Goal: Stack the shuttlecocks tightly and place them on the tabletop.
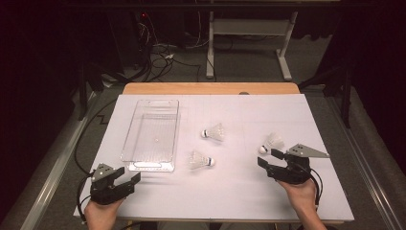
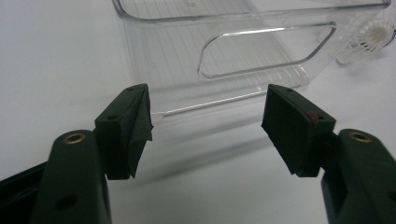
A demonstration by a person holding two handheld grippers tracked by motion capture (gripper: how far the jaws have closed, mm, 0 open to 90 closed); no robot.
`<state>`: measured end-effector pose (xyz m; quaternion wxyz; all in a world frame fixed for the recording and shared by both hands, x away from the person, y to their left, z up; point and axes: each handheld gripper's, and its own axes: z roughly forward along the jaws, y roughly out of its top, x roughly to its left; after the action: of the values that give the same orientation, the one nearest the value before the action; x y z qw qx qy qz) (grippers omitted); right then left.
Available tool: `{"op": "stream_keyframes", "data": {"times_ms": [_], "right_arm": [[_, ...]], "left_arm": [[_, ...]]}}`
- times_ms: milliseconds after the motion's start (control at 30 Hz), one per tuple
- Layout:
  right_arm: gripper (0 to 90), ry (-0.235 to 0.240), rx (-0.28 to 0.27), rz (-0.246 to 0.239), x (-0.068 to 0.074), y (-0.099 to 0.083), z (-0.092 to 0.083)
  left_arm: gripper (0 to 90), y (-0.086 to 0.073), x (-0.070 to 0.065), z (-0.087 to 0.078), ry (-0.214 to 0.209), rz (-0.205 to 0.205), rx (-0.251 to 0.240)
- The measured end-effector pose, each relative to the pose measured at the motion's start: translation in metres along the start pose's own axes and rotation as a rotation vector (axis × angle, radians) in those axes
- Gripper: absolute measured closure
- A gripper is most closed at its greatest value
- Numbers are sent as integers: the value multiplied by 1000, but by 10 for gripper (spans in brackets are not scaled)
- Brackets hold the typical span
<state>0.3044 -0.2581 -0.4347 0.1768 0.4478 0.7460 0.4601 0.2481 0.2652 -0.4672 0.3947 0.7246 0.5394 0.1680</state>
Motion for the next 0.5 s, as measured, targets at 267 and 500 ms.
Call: {"op": "stream_keyframes", "data": {"times_ms": [267, 500], "right_arm": [[356, 28, 34, -12, 12, 11, 19], [364, -7, 107, -110, 31, 15, 36]], "left_arm": [[336, 0, 0, 0, -3, -1, 2], [335, 0, -2, 1, 14, 21, 11]]}}
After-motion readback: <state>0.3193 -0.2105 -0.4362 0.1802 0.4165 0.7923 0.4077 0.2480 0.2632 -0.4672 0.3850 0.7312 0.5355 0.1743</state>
